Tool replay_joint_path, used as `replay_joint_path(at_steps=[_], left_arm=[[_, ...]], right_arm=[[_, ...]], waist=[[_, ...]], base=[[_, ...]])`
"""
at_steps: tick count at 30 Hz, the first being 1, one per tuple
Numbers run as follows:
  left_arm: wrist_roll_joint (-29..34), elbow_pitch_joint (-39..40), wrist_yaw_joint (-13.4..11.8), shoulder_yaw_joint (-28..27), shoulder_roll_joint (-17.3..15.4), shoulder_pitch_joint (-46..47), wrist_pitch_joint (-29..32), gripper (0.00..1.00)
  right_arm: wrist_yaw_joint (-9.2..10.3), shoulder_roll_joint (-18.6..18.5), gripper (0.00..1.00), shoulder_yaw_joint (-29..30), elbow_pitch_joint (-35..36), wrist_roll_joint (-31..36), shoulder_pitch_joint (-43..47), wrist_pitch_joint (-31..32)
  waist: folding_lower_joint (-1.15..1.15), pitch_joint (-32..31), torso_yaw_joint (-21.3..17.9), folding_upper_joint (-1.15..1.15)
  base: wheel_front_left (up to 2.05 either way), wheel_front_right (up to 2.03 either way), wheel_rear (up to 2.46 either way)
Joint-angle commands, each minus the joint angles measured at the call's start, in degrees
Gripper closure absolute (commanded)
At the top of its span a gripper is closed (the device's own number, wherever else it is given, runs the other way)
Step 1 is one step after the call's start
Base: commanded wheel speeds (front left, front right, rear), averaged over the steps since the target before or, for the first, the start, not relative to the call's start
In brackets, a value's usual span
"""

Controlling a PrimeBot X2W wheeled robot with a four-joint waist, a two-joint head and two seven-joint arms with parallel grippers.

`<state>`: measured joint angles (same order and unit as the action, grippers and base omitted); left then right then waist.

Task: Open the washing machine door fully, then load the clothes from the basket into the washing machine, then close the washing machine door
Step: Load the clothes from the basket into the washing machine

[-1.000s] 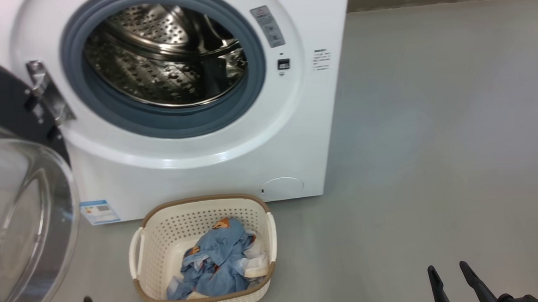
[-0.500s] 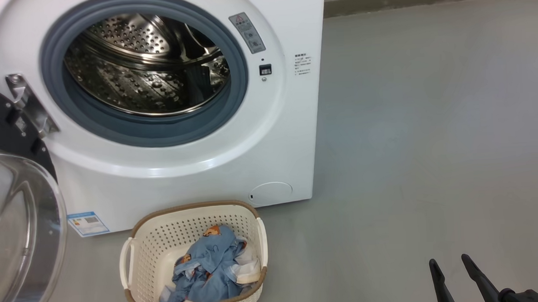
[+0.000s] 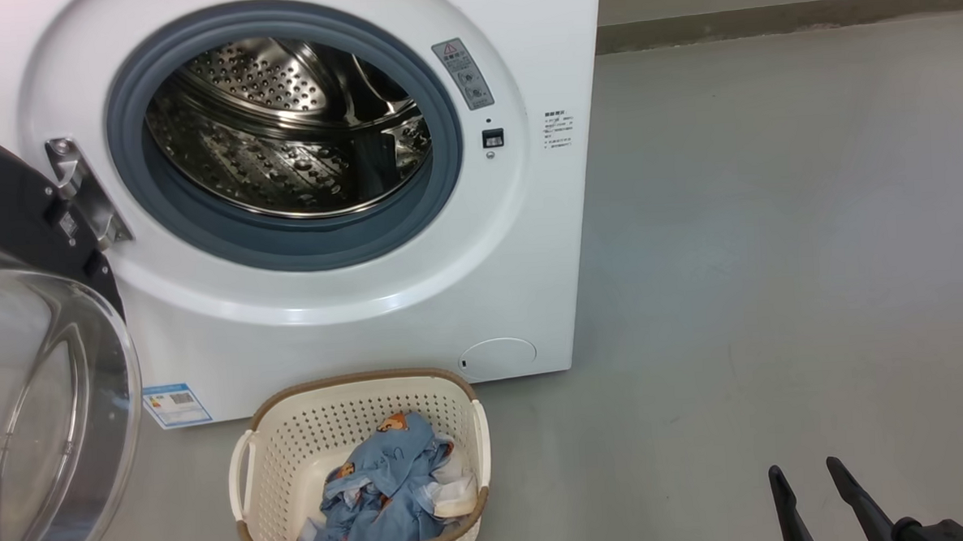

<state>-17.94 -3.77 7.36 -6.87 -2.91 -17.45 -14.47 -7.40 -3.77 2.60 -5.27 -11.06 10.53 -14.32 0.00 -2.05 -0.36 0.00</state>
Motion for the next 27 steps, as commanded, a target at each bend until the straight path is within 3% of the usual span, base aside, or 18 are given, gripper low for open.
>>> replay_joint_path(at_steps=[1, 27], left_arm=[[0.24, 1.53, 0.12, -1.84, -0.60, 1.43, -0.52, 0.00], [2.47, 1.90, 0.13, -2.47, -0.64, 1.64, -0.52, 0.00]], right_arm=[[-0.09, -0.97, 0.00, -1.40, 1.33, 0.32, -1.86, -0.68], [-0.09, -0.75, 0.00, -1.21, 1.44, -0.08, -1.55, -0.68]], waist=[[0.00, -0.02, 0.07, 0.00], [0.00, 0.12, 0.84, 0.00]], base=[[0.00, 0.00, 0.00], [0.00, 0.00, 0.00]])
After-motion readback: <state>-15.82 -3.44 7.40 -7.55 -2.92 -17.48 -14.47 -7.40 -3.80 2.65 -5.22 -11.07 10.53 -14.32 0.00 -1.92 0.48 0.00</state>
